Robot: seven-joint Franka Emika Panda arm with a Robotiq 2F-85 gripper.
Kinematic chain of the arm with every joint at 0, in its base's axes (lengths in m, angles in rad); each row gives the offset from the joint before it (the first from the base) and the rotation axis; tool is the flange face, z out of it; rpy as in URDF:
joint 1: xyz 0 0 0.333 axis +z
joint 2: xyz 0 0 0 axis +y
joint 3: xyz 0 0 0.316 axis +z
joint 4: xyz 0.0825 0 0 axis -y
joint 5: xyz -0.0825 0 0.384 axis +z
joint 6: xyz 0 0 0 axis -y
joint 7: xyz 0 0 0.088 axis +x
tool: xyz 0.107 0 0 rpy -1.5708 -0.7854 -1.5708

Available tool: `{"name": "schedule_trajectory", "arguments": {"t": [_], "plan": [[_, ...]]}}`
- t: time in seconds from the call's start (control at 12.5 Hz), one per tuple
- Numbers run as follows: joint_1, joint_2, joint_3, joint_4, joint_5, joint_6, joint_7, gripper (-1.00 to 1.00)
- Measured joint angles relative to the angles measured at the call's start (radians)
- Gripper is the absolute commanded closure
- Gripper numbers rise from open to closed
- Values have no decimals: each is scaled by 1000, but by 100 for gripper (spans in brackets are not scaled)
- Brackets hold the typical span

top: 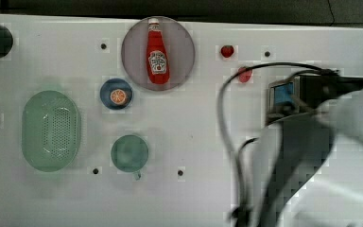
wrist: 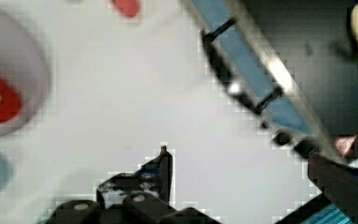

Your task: Pick banana from table and place on oven.

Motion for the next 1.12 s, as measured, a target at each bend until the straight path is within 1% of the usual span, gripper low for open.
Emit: {"name": "schedule_trajectory", "arguments": {"t": [0.08, 0.24, 0.4, 0.56, 0.8, 0.96, 1.12], "plan": [[4, -48, 63, 4, -5, -44, 101, -100], [36, -128, 177, 23, -12, -134, 279, -100], [49, -196, 277, 26, -18, -136, 423, -100], [60, -249, 335, 32, -11, -133, 488, -100], [66, -253, 365, 52, -1, -142, 527, -100], [63, -251, 348, 26, -6, -147, 550, -100], [56, -218, 325, 19, 11, -154, 553, -100]]}}
